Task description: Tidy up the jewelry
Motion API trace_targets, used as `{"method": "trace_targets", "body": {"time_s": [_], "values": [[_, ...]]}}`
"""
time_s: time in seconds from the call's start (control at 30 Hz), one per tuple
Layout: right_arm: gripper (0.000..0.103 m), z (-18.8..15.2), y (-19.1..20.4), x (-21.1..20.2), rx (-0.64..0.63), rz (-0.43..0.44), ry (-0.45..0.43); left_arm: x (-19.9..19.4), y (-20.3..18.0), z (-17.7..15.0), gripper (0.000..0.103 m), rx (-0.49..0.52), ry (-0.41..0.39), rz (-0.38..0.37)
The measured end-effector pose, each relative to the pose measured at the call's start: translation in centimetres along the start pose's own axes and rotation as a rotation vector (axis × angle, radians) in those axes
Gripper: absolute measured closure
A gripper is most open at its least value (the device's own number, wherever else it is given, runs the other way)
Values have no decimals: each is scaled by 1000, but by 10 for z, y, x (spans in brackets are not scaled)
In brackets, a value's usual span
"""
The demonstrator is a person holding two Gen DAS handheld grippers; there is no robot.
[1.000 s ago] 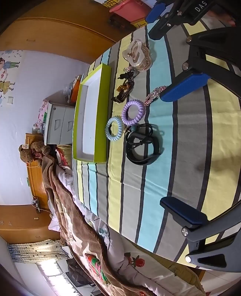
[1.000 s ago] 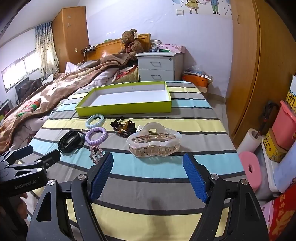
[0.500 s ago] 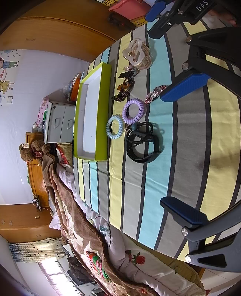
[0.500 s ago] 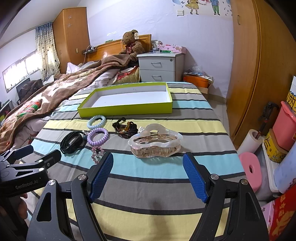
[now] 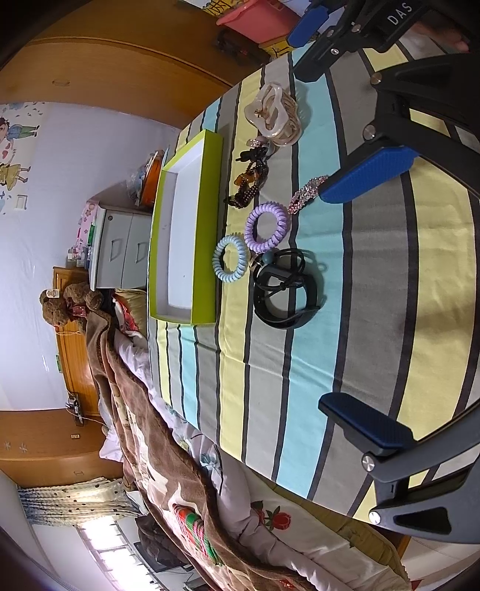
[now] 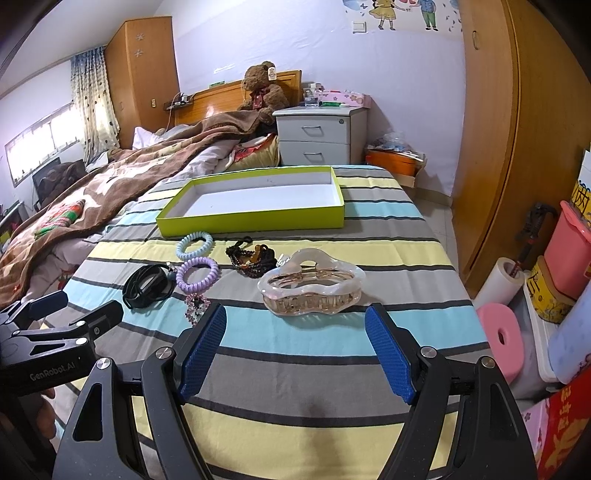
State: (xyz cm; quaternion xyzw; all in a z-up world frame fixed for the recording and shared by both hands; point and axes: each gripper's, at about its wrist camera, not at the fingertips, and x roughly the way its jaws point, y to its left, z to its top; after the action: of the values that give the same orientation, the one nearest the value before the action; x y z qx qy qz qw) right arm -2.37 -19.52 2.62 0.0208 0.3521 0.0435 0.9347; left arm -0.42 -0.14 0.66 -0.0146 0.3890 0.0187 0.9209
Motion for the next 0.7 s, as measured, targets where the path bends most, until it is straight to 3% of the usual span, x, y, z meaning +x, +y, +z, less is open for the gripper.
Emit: {"method": "trace_targets", "body": {"time_s": [0.7], "values": [[25,0,0,0,-1,0,0,-2,5,1,0,-3,8,-1]]}}
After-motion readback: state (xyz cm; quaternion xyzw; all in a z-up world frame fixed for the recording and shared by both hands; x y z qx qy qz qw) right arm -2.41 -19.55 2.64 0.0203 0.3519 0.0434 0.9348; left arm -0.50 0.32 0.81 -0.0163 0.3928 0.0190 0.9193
